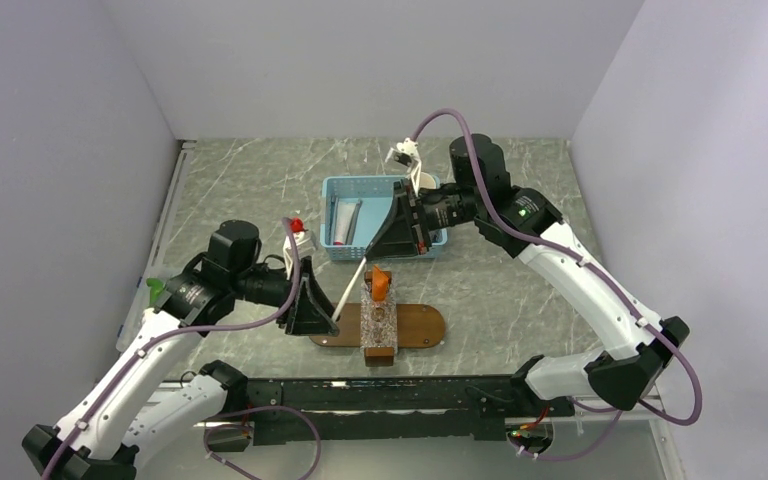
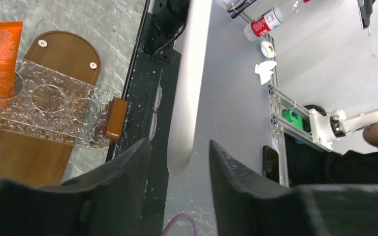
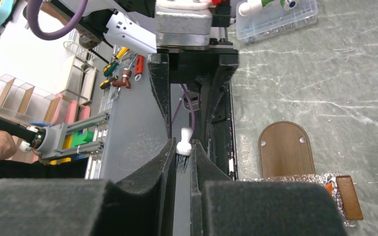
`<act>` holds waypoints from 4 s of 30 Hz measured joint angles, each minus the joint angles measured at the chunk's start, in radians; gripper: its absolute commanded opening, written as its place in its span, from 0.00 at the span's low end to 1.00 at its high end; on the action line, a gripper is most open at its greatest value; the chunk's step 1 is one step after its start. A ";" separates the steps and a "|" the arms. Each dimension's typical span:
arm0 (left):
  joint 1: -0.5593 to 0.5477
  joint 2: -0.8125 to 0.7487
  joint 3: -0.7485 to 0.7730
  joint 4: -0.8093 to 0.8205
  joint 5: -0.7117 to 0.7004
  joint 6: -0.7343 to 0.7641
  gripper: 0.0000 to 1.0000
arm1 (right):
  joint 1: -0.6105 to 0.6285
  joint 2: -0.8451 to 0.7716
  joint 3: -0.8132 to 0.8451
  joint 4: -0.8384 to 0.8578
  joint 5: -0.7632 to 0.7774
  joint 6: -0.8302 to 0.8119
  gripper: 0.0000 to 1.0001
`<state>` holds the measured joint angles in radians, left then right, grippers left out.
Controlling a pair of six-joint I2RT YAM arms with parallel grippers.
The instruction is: Prepare toiletry sets of a toothbrush and toothpaste on the tray
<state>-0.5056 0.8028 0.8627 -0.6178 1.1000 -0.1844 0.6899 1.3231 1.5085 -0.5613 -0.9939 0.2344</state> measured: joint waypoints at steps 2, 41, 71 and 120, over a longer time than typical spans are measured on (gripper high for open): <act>0.000 0.007 0.004 -0.011 -0.009 0.005 0.69 | 0.006 -0.001 0.000 -0.003 0.006 -0.005 0.00; 0.000 -0.139 0.061 -0.025 -0.905 -0.208 0.99 | 0.349 -0.030 0.076 -0.371 0.975 -0.159 0.00; 0.000 -0.292 0.095 -0.288 -1.228 -0.486 0.99 | 0.485 -0.169 -0.168 -0.234 1.245 -0.065 0.00; 0.000 -0.256 0.051 -0.308 -1.282 -0.437 0.99 | 0.503 -0.114 -0.237 -0.144 1.249 -0.006 0.00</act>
<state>-0.5053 0.5472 0.9142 -0.9257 -0.1822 -0.6212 1.1931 1.2091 1.2720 -0.7055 0.2550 0.2283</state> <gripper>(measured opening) 0.994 0.132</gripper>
